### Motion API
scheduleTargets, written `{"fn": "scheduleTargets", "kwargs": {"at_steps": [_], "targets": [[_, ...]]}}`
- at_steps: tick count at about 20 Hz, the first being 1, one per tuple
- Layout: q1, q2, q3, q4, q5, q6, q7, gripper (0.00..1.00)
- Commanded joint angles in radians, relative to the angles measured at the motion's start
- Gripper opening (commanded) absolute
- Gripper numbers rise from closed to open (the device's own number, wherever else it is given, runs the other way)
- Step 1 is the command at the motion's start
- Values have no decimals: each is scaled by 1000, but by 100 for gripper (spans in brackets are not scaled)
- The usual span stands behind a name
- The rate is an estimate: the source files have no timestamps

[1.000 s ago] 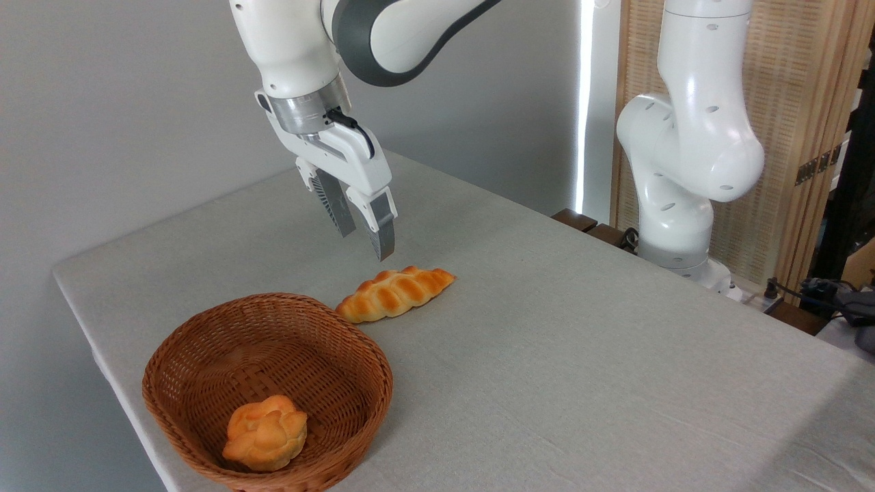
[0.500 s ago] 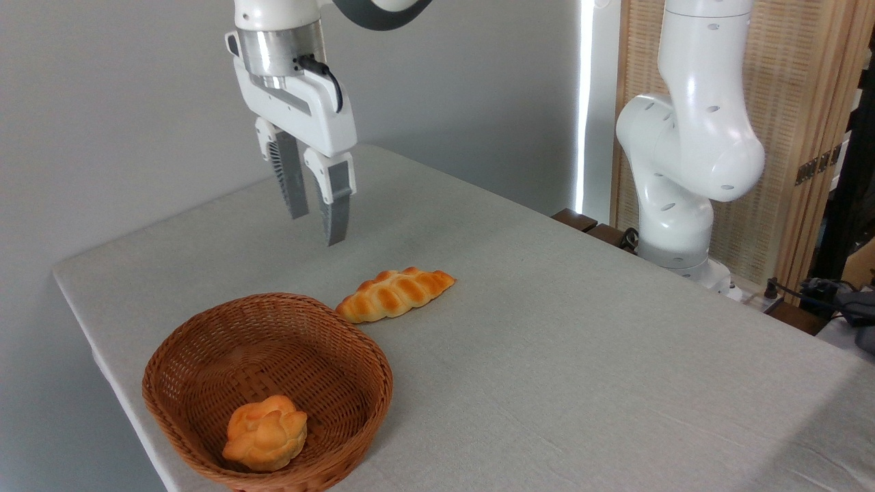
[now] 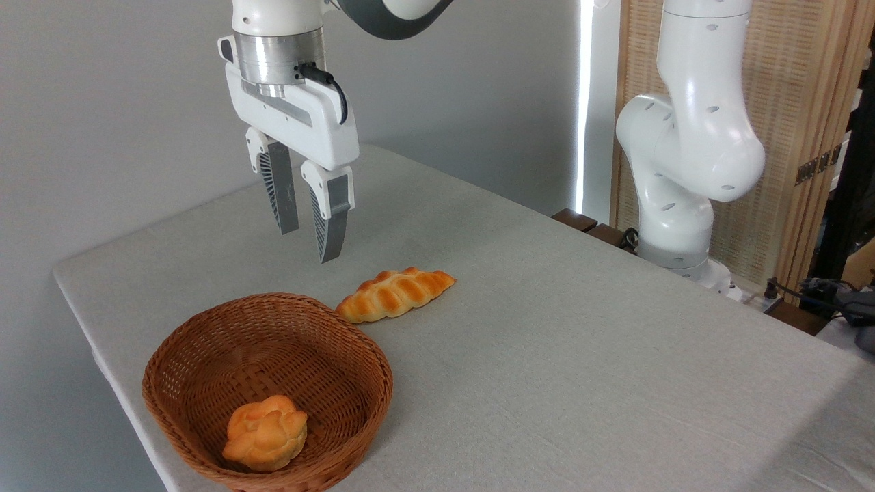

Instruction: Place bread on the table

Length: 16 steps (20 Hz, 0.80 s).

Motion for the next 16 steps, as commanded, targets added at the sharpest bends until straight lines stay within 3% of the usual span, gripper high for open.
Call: {"fn": "scheduleTargets", "kwargs": {"at_steps": [1, 3, 5, 9, 11, 16], "targets": [[-7, -1, 11, 7, 6, 9, 6, 100], [19, -1, 8, 7, 4, 9, 6, 100], [105, -1, -65, 15, 4, 9, 6, 100], [186, -4, -130, 21, 4, 7, 6, 100], [212, -10, -149, 20, 4, 9, 6, 100], [216, -13, -143, 21, 0, 9, 4, 100]]}}
